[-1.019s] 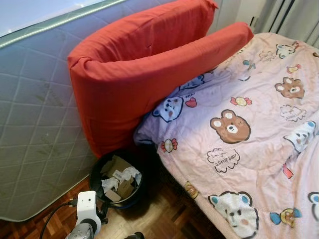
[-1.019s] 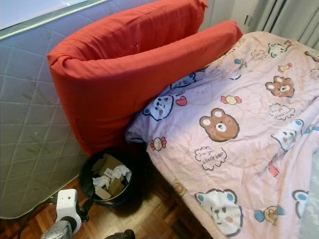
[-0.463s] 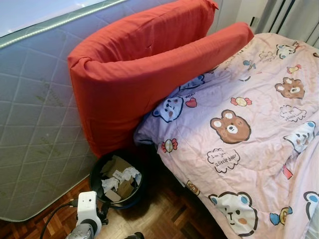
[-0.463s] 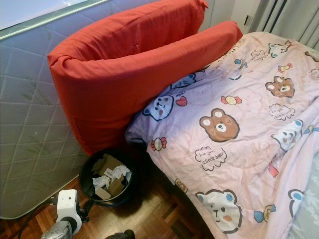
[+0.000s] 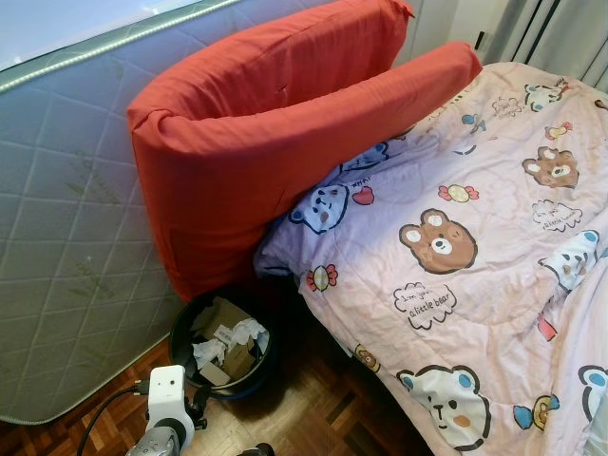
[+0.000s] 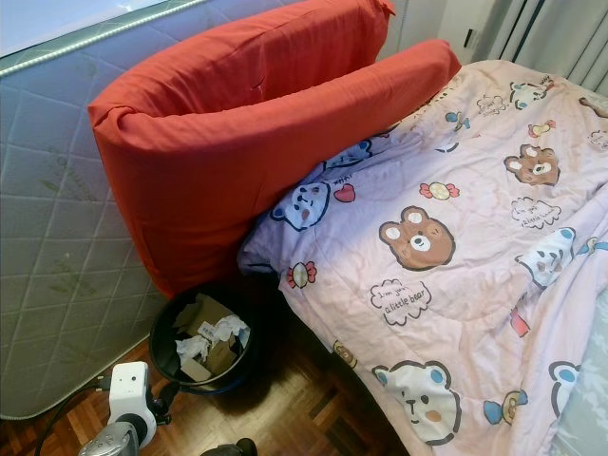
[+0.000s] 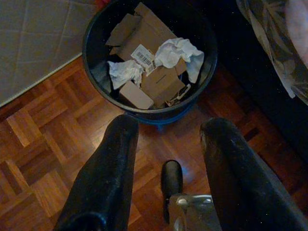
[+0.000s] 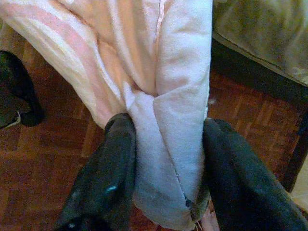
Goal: Clean up the room
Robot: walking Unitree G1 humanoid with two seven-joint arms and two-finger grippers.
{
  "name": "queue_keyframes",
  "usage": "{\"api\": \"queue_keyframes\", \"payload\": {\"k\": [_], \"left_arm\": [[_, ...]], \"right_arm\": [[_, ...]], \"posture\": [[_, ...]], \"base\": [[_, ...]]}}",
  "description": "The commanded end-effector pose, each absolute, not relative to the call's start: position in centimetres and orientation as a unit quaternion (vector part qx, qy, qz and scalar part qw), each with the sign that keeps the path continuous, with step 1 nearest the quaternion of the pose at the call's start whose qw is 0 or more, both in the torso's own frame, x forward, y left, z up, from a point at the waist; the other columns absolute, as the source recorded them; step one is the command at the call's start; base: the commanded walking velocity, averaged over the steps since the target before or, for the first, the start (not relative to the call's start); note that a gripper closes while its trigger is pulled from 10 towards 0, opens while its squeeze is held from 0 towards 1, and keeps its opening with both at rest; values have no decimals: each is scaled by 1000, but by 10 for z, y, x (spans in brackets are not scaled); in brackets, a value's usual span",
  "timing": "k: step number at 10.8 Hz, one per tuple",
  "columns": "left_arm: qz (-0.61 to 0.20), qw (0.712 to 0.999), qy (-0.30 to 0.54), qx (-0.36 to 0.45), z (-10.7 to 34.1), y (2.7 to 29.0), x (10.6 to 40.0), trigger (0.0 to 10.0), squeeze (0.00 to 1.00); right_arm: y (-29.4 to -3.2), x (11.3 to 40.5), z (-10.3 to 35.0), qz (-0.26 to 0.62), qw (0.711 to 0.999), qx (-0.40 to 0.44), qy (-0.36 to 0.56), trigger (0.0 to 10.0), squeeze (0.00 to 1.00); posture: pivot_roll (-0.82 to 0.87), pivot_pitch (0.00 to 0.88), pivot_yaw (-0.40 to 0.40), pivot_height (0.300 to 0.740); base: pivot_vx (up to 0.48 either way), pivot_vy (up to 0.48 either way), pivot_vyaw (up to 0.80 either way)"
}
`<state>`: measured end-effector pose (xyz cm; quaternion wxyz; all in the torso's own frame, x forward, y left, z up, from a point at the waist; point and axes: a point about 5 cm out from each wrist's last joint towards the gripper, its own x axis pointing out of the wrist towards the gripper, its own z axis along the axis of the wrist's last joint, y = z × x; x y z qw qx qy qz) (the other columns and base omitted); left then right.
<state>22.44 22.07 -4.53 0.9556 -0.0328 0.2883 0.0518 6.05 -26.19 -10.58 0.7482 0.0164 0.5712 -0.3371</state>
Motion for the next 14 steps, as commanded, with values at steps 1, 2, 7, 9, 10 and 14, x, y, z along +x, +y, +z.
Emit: {"api": "queue_keyframes", "payload": {"k": [1, 2, 7, 9, 10, 14], "left_arm": [[48, 950, 309, -26, -52, 220, 216, 10000, 0], [48, 949, 310, -26, -52, 220, 216, 10000, 0], [49, 949, 311, -25, -52, 221, 215, 10000, 0], [53, 944, 326, -22, -55, 221, 213, 10000, 0], [58, 938, 343, -16, -59, 222, 208, 10000, 0], [66, 927, 369, -10, -63, 223, 204, 10000, 0]], "right_arm": [[-265, 54, -105, -353, 741, 18, 571, 10000, 1000], [-268, 54, -104, -364, 738, 14, 569, 10000, 1000], [-266, 92, -97, -328, 812, 54, 480, 10000, 0], [-243, 124, -94, -252, 850, 59, 459, 10000, 0], [-229, 144, -91, -188, 874, 39, 446, 10000, 0], [-196, 195, -74, -22, 915, -67, 398, 10000, 0]], "posture": [[121, 160, 6, 740], [120, 160, 6, 740], [119, 158, 6, 740], [110, 139, 11, 740], [115, 127, 12, 740], [90, 27, 24, 740]], "base": [[0, 0, 0], [0, 0, 0], [0, 0, 0], [0, 0, 0], [0, 0, 0], [0, 0, 0]]}}
